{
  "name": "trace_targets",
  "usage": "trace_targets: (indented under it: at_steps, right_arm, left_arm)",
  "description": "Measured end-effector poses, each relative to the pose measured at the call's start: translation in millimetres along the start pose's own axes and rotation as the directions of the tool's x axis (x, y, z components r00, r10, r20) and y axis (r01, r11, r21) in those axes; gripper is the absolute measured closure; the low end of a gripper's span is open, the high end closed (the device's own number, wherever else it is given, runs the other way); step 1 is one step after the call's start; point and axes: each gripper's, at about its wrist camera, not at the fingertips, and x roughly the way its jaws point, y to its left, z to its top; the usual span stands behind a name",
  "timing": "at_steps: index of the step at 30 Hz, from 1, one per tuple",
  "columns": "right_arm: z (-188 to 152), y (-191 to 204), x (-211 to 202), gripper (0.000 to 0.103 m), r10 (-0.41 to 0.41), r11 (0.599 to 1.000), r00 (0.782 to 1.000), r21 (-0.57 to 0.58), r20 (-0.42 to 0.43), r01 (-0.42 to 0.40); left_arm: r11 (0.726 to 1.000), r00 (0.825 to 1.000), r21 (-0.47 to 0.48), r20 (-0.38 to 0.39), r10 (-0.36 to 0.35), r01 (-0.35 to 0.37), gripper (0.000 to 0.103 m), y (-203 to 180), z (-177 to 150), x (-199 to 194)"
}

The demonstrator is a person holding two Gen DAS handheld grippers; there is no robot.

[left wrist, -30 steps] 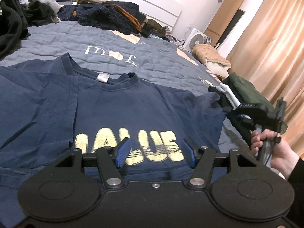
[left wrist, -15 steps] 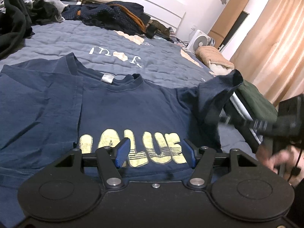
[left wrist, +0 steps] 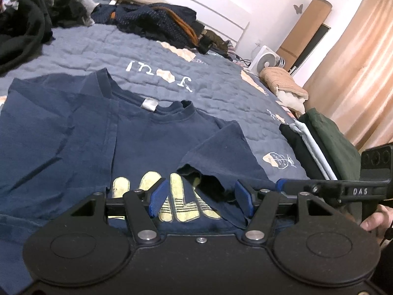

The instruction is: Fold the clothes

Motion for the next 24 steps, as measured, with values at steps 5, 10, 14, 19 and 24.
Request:
trace_targets:
  at_steps: [5, 10, 14, 19, 24]
  right_arm:
    - [-1, -20, 6, 0.069, -0.139, 0.99, 0.99, 0.03, 0.005, 0.139]
    - [-8, -15, 12, 0.068, -0.114, 0.993, 0.993, -0.009, -0.026, 0.114]
    - [-13, -5, 20, 0.066, -0.105, 0.994, 0.994, -0.047, -0.043, 0.103]
    - [-17, 3, 35, 0.064, -0.138, 0.986, 0.987, -0.108, -0.08, 0.129]
    - [-19, 3, 42, 0.062, -0.149, 0.983, 0.984, -0.122, -0.1, 0.136]
  left_arm:
    - [0.994, 0.999, -0.095, 0.011, -0.044, 0.045, 0.043, 9, 12, 10]
    - [0.974, 0.996, -0.212, -0.023, -0.083, 0.076, 0.043, 26, 22, 38]
    - [0.955, 0.994, -0.286, -0.042, -0.098, 0.082, 0.043, 36, 24, 61]
    - [0.955, 0.992, -0.29, -0.091, -0.09, 0.06, 0.054, 37, 18, 78]
    - [0.95, 0.993, -0.306, -0.084, -0.084, 0.054, 0.089, 41, 17, 84]
